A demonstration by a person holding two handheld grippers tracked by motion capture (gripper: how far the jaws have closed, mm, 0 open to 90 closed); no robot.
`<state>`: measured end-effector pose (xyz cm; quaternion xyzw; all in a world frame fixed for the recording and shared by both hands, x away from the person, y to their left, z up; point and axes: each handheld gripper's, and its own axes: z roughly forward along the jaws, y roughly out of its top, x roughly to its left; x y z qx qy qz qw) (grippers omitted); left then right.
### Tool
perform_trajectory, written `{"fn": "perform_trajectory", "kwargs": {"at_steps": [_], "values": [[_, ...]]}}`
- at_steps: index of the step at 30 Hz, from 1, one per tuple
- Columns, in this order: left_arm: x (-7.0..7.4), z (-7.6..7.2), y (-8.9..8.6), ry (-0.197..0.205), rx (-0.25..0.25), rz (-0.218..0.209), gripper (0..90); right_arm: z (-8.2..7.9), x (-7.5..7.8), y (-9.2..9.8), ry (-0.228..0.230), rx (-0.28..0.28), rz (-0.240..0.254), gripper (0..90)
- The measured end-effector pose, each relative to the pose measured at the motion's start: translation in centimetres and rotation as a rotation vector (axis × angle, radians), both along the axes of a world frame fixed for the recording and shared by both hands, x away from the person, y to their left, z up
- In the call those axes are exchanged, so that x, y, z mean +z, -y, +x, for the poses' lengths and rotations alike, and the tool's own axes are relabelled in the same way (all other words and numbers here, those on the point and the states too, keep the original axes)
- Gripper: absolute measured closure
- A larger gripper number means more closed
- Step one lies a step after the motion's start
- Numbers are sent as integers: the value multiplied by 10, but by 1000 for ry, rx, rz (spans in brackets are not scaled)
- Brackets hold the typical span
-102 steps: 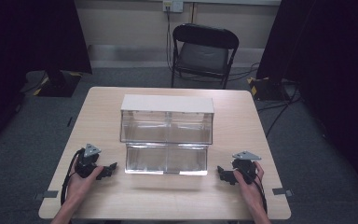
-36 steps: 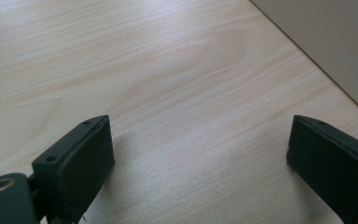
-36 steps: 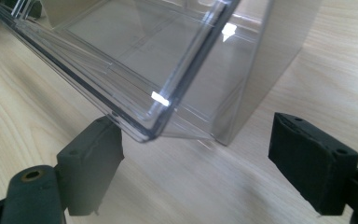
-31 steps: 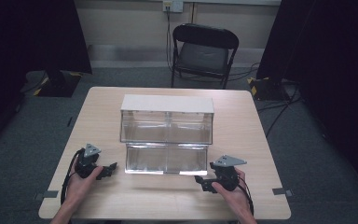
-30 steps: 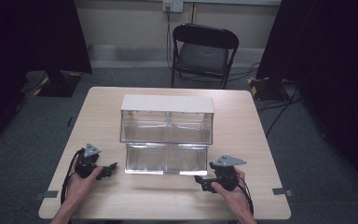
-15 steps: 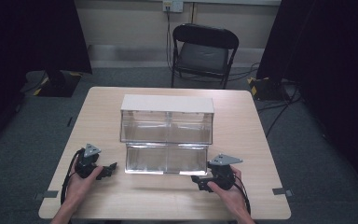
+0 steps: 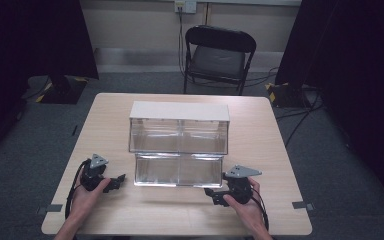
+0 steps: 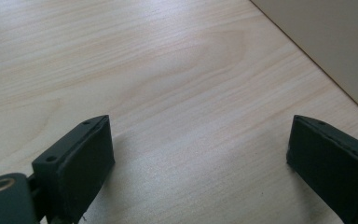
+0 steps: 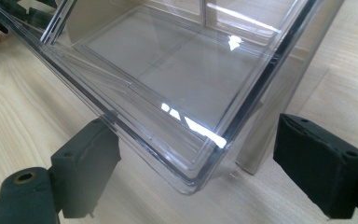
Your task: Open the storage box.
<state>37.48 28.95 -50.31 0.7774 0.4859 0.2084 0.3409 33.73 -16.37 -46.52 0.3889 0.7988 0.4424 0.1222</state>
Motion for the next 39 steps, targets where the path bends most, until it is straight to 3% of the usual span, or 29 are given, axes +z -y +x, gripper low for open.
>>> {"fn": "perform_trajectory", "kwargs": {"at_steps": [39], "values": [[0, 0, -1, -2, -7, 8, 67, -7, 3, 0, 59, 1, -18, 141]]}}
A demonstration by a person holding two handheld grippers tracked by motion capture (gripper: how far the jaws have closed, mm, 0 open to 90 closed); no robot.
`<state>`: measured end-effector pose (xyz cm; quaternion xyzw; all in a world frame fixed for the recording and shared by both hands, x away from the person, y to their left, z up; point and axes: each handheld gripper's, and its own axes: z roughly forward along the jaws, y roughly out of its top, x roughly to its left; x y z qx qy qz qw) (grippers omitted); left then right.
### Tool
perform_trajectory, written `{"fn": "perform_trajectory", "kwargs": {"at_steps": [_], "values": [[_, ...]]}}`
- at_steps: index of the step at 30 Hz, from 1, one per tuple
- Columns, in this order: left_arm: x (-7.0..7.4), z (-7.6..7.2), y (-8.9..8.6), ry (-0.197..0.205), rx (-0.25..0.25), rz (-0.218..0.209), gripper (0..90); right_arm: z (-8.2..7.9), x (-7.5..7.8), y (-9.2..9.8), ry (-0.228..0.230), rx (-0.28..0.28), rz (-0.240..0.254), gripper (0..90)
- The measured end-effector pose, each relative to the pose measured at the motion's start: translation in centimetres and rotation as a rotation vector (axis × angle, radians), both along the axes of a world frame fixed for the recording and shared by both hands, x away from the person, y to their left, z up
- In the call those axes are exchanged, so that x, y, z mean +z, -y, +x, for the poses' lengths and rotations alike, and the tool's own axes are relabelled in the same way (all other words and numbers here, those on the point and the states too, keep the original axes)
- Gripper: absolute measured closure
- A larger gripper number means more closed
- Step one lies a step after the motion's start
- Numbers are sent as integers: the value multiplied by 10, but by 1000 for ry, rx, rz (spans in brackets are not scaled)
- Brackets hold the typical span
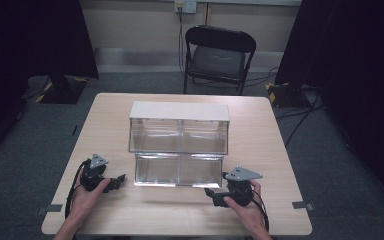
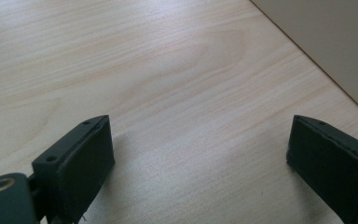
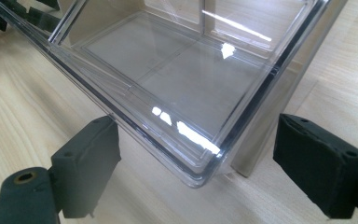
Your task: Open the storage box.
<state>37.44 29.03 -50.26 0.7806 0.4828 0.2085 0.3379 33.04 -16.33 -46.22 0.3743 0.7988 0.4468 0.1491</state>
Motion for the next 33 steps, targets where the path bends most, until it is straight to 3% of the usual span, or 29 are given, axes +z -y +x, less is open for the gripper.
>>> {"fn": "perform_trajectory", "kwargs": {"at_steps": [8, 9, 33], "values": [[0, 0, 1, 1, 4, -8, 67, 0, -1, 0, -9, -2, 9, 142], [0, 0, 0, 0, 4, -8, 67, 0, 1, 1, -19, 15, 34, 141], [0, 0, 0, 0, 4, -7, 67, -4, 5, 1, 1, 23, 50, 139]]}}
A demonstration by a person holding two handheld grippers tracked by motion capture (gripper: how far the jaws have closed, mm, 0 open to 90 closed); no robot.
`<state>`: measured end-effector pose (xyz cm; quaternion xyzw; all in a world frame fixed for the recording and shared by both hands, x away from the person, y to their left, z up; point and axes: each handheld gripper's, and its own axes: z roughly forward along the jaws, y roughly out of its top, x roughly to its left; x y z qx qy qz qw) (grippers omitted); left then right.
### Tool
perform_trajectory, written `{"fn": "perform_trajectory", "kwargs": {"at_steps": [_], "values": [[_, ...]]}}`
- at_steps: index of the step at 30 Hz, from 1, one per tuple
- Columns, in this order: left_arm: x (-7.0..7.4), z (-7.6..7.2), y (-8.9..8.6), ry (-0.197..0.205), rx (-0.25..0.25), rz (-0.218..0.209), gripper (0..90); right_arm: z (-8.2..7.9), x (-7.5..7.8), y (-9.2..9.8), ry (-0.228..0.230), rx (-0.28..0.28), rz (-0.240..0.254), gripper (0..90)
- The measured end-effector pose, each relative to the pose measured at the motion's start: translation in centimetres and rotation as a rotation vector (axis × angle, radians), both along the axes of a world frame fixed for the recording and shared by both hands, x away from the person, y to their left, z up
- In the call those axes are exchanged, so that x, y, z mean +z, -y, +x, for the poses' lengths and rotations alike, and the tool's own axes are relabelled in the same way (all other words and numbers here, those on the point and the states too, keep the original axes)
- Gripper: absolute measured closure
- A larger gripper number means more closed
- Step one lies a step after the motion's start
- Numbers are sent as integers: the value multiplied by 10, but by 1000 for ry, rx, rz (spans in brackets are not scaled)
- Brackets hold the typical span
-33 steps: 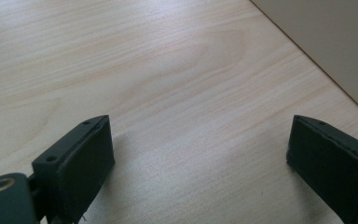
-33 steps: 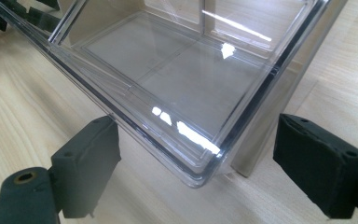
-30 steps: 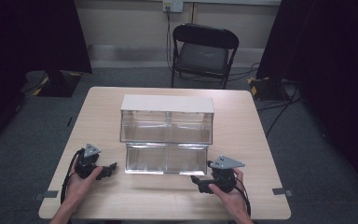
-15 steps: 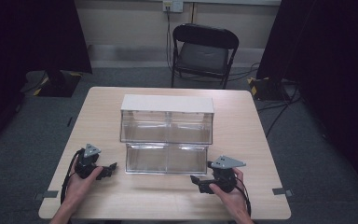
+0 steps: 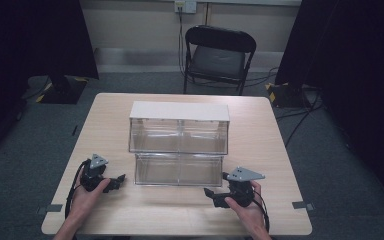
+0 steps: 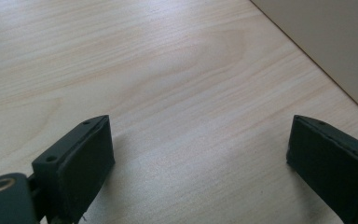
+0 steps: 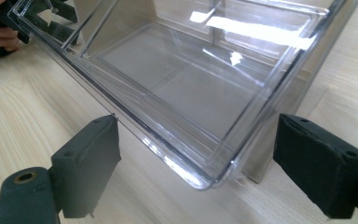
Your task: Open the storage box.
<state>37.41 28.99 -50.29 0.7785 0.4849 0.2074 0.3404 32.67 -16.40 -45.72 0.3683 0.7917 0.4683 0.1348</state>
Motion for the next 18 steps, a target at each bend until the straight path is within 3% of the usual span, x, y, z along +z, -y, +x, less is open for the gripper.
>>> {"fn": "perform_trajectory", "kwargs": {"at_steps": [18], "values": [[0, 0, 0, 0, 0, -2, 67, -3, 4, 2, 21, 3, 6, 143]]}}
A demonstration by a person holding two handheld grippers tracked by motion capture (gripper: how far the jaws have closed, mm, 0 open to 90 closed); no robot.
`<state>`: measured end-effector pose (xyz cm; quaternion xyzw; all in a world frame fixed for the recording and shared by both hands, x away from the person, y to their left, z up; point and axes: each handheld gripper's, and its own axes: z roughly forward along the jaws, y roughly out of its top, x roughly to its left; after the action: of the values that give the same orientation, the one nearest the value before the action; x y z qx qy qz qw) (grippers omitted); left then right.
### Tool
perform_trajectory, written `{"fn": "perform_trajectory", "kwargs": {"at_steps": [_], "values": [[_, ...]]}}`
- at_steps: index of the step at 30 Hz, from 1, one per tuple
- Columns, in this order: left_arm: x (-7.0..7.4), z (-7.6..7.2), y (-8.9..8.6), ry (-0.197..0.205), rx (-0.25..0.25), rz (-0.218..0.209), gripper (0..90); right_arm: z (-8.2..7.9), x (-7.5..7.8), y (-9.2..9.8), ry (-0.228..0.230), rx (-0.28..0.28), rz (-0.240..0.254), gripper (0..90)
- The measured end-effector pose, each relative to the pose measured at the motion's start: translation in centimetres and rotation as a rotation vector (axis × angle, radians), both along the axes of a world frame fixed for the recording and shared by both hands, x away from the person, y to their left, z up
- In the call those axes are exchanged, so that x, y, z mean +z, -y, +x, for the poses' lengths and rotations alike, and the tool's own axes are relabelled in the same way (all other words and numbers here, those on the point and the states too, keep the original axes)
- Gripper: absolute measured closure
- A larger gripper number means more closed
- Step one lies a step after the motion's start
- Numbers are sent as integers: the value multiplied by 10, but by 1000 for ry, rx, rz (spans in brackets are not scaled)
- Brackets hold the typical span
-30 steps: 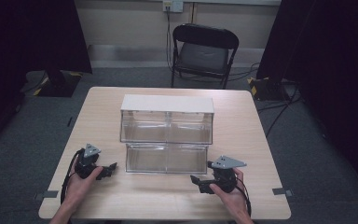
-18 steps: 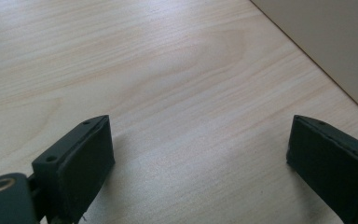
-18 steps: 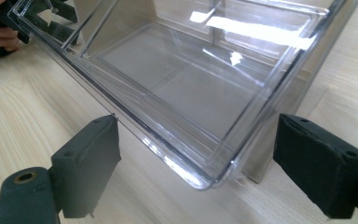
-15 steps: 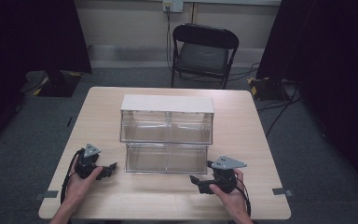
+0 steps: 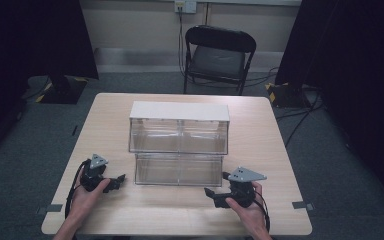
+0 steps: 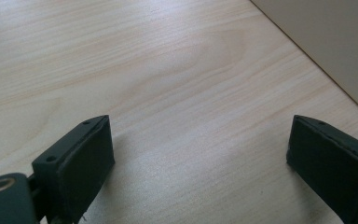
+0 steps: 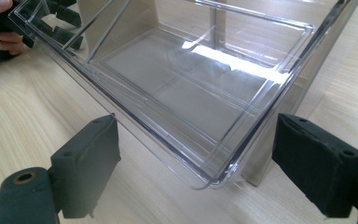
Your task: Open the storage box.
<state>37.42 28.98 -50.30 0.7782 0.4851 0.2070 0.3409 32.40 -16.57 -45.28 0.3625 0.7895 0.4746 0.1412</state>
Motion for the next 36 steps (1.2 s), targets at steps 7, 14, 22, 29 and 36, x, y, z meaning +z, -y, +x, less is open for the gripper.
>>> {"fn": "perform_trajectory", "kwargs": {"at_steps": [7, 14, 22, 29, 36], "values": [[0, 0, 0, 0, -1, 0, 67, -1, 2, 0, 10, 1, 1, 144], [0, 0, 0, 0, -1, 0, 67, -2, 4, 1, 16, 1, 6, 144], [0, 0, 0, 1, 0, 3, 67, -2, 6, 2, 16, 3, 10, 144], [0, 0, 0, 0, 0, 0, 67, -2, 8, 2, 5, 10, 19, 144], [0, 0, 0, 1, -1, 4, 67, -3, 10, 2, 14, 10, 19, 146]]}}
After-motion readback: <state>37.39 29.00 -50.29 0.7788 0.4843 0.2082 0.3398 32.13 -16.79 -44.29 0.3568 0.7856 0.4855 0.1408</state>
